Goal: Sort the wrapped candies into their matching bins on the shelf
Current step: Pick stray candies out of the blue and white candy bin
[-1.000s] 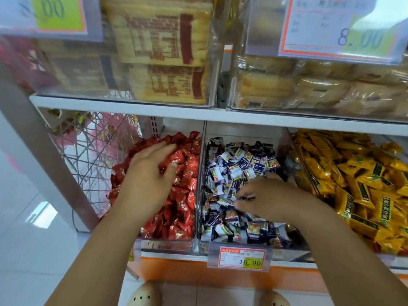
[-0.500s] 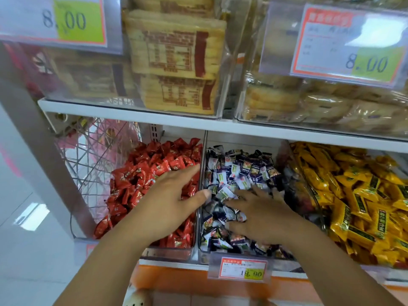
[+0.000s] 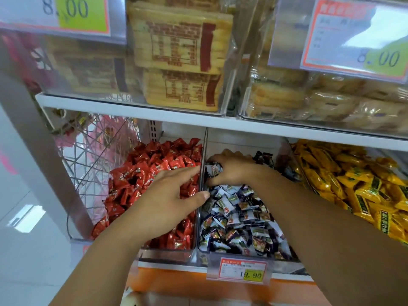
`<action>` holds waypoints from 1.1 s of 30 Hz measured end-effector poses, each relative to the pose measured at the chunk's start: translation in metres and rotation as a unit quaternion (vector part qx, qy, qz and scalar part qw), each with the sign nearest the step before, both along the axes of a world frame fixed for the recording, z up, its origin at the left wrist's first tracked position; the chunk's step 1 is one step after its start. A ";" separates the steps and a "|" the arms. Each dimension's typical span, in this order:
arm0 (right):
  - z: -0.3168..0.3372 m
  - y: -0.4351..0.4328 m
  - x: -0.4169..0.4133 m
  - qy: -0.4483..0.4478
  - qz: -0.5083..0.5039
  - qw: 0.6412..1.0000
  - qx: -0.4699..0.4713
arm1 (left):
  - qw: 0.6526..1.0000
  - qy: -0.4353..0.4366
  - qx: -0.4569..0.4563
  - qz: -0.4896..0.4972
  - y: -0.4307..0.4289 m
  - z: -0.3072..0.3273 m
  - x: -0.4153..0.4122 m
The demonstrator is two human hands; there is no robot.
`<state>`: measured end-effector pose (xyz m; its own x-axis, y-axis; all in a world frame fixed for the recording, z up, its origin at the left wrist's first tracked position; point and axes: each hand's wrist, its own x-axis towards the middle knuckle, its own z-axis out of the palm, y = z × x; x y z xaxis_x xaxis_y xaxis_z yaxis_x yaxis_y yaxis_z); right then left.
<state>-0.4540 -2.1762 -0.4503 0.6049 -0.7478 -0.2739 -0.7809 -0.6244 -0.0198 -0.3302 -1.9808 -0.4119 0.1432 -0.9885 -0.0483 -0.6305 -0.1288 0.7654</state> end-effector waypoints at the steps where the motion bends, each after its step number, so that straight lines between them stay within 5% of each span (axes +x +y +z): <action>1: 0.004 0.004 -0.004 0.017 0.014 1.000 0.008 | 1.000 0.000 0.004 0.001 0.001 0.000 0.000; 9: 0.023 0.062 -0.071 0.131 0.087 0.988 -0.006 | 1.000 -0.010 0.018 0.005 0.003 0.002 -0.001; 12: 0.041 0.071 -0.080 0.156 0.061 0.982 0.091 | 1.000 -0.012 0.010 -0.002 0.003 -0.001 0.000; 14: 0.059 0.065 -0.072 0.091 0.032 0.984 0.150 | 1.000 -0.008 0.006 -0.005 0.002 -0.002 0.000; 17: 0.057 0.035 -0.040 -0.092 0.017 0.993 0.070 | 1.000 0.002 0.010 -0.002 0.001 -0.002 0.001; 23: 0.004 0.010 0.006 -0.048 0.004 0.997 0.052 | 0.999 0.028 0.018 -0.010 0.000 -0.002 0.003; 29: -0.006 0.010 -0.001 -0.125 -0.036 0.991 0.042 | 1.000 0.018 0.016 -0.003 -0.001 -0.002 0.003; 33: 0.030 0.020 -0.021 -0.273 -0.114 0.952 0.083 | 1.000 0.004 0.010 0.000 -0.001 -0.004 0.002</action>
<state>-0.4746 -2.1565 -0.4206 0.5178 -0.8507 -0.0903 -0.7408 -0.3931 -0.5447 -0.3277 -1.9822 -0.4156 0.1436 -0.9872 -0.0699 -0.6248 -0.1452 0.7672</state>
